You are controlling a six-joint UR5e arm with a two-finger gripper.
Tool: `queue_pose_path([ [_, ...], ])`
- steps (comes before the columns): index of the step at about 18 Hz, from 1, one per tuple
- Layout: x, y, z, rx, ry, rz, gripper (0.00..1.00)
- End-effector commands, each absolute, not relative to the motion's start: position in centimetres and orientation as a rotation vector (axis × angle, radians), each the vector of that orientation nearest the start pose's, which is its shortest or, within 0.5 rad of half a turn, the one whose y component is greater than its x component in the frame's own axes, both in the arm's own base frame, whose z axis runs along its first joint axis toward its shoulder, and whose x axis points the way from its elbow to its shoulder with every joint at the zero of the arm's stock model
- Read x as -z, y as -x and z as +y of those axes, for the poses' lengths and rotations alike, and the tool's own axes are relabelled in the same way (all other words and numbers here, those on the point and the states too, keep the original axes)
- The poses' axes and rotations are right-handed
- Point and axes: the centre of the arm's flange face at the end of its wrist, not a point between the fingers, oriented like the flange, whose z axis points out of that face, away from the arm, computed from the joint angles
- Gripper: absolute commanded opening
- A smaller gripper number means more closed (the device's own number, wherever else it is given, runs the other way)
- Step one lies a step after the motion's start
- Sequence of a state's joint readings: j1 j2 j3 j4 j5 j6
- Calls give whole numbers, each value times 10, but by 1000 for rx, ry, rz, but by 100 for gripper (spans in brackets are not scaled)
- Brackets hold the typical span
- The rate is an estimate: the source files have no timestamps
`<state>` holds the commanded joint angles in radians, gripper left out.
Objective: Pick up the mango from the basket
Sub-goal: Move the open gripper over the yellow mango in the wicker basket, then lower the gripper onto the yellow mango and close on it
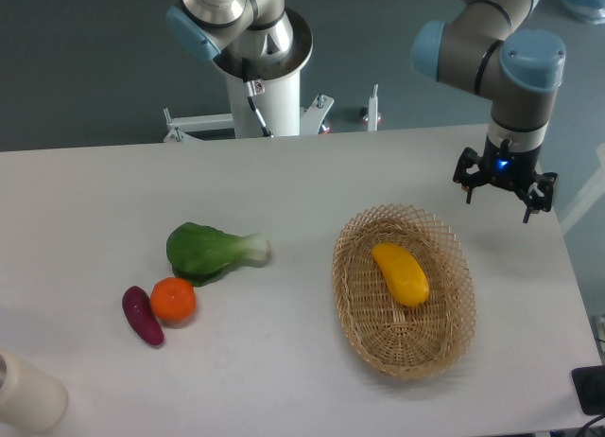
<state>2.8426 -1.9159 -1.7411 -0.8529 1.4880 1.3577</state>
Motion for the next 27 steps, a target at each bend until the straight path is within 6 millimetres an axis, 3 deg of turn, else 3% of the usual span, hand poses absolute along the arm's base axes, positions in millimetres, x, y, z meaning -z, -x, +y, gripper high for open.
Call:
queue_pose_path([
  [9,-270,496,374,-170,2995,3,100],
  [12,-265,483,389,-151,2999,32,100],
  [15,-251,472,403,-109,3013,-71,100],
  [24,-222,469,414,-58,3037,-315,100],
  [27,-214,464,421,-79,3067,-313,100],
])
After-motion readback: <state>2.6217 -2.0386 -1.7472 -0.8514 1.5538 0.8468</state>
